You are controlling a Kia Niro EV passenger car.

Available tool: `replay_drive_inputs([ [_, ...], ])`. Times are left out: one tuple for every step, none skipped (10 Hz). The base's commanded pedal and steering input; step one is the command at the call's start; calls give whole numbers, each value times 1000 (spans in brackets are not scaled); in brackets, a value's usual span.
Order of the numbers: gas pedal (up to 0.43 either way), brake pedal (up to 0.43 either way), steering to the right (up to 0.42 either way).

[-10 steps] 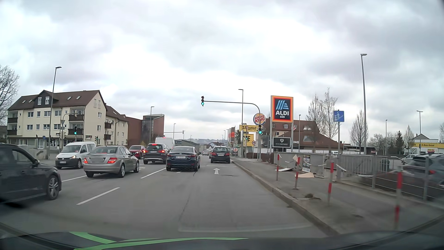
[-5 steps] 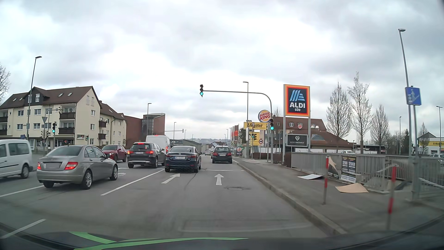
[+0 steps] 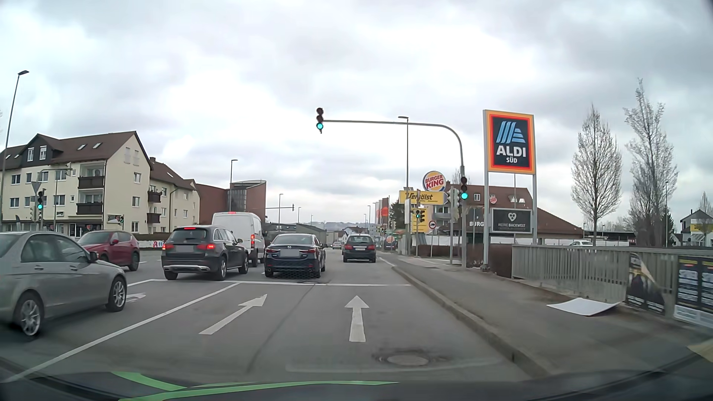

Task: Follow the waypoints while adhering to traffic rules and regulations

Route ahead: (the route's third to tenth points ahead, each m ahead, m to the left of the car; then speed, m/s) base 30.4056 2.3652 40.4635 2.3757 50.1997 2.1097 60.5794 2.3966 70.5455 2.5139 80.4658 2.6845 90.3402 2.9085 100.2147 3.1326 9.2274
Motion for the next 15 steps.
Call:
replay_drive_inputs([
  [0,0,-7],
  [0,0,-5],
  [0,0,-2],
  [0,0,2],
  [8,0,3],
  [67,0,10],
  [67,0,11],
  [67,0,4],
  [67,0,3],
  [67,0,4],
  [79,0,2],
  [79,0,1],
  [79,0,1],
  [79,0,1],
  [79,0,0],
])
